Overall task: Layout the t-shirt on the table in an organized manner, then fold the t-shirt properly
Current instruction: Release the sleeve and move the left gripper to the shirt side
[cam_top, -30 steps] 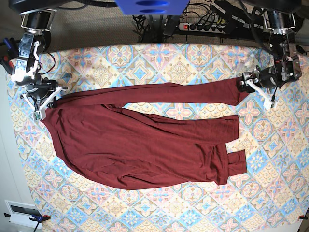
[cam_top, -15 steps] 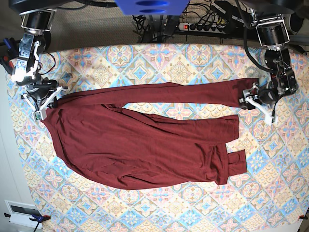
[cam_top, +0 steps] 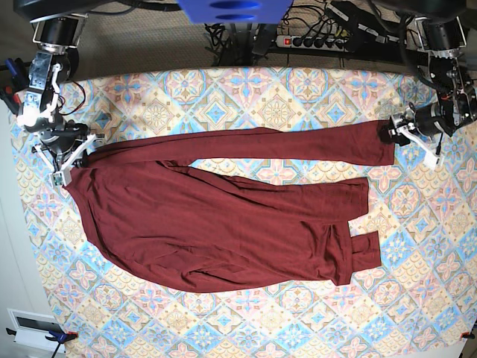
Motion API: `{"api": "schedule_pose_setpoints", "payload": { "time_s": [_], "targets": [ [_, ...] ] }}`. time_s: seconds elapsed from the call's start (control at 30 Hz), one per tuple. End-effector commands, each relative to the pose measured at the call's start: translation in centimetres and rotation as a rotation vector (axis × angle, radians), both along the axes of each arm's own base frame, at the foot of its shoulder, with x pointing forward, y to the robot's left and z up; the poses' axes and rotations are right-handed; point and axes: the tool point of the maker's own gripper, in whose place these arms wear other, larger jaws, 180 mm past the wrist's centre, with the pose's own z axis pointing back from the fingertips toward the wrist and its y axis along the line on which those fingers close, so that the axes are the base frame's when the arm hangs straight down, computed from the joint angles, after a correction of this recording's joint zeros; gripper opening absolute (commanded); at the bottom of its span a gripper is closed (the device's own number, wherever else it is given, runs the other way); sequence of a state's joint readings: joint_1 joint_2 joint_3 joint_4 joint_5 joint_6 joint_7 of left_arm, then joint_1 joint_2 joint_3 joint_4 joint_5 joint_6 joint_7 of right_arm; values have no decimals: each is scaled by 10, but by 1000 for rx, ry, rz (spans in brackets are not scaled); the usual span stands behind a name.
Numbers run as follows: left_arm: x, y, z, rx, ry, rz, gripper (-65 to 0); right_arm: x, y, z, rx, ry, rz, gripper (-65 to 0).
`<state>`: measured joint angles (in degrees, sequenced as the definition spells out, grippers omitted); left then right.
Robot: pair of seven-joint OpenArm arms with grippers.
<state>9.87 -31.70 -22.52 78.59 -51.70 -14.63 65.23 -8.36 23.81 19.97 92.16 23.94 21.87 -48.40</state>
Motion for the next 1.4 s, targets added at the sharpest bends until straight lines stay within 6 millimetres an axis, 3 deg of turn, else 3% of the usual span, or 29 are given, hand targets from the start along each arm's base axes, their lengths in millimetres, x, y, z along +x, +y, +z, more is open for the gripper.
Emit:
{"api": "schedule_pose_setpoints", "payload": {
  "time_s": [0.0,0.17,0.23,0.3,0.43,0.47,0.63,0.7,0.97,1.17,1.37],
  "targets": [
    [-7,6,-1,33,42,-15,-289,11,-6,17,-20,-54,3,-650],
    [-13,-17,-21,67,94,-113,-294,10,-7,16,-22,-48,4,-650],
    [-14,-29,-31,99,93,-167,-327,10,-8,16,-23,-50,1,-650],
    [-16,-41,-38,108,96,-216,-405,10,-8,17,-23,-52,-2,-650],
    [-18,-48,-41,103,99,-239,-640,11,-10,19,-20,-64,-7,-650],
    [-19,-48,-42,105,107,-243,-650,10,-14,20,-23,-66,-18,-650],
    [-24,-39,-41,123,121,-250,-650,7,-34,29,-33,-91,-75,-650],
    [-35,-35,-42,135,143,-261,-650,5,-38,30,-37,-92,-86,-650],
    [-70,-73,-10,158,79,-448,-650,-18,-64,28,-59,-67,-156,-650],
    [-103,-73,-19,150,149,-463,-650,-39,-78,23,-74,-35,-194,-650],
    [-96,-70,-17,160,136,-452,-650,-43,-77,19,-73,-21,-193,-650]
  ]
}}
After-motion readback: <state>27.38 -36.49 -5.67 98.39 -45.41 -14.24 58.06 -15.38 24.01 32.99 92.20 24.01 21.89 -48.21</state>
